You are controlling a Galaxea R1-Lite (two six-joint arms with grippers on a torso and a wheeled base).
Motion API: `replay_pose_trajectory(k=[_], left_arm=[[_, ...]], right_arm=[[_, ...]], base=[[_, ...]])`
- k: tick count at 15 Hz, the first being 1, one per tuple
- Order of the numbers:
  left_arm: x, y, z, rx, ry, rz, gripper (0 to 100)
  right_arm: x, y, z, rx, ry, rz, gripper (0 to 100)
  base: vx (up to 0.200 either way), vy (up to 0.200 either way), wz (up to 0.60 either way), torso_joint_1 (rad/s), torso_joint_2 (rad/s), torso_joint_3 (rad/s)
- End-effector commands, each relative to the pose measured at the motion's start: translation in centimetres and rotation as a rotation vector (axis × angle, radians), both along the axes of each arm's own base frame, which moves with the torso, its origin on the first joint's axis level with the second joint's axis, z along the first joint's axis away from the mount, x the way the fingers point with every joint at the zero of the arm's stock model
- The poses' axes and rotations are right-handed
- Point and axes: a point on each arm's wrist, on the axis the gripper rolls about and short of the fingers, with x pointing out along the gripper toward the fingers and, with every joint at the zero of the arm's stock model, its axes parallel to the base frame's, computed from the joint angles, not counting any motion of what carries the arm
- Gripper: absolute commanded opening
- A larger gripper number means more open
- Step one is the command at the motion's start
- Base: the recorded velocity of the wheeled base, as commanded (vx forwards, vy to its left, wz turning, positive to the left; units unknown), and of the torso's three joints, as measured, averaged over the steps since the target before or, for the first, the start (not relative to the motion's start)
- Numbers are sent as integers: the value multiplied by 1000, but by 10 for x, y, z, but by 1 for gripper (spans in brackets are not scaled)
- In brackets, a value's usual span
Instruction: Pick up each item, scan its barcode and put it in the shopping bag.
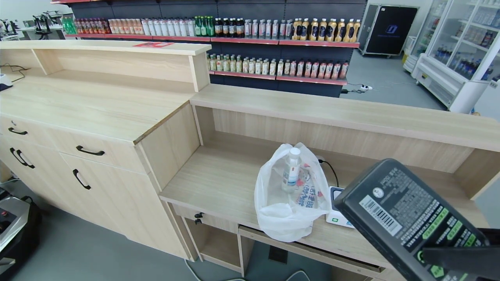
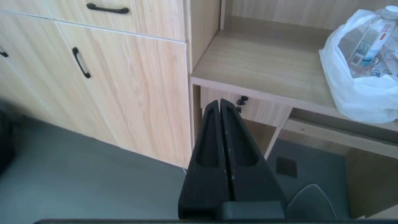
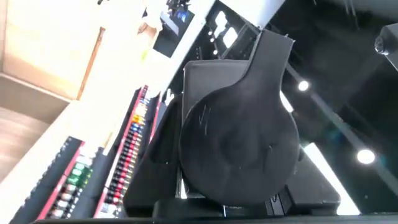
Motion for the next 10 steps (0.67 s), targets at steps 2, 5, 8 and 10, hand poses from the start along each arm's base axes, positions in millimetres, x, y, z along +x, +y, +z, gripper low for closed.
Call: replay_pose_trajectory(k=[2,5,8,10], left_arm=[[0,0,0,0,0,0,0],[0,0,0,0,0,-2,0],[0,0,0,0,0,0,0],[0,0,0,0,0,1,0]], right_arm=[[-4,2,3,15,17,28,0],[-14,-1,8,40,-3,56,0],[-20,-6,15,67,-28,56,0],[-24,-8,17,75,-46,58,0]], base=[[0,0,0,0,0,0],[0,0,0,0,0,0],[0,0,0,0,0,0],[0,0,0,0,0,0]])
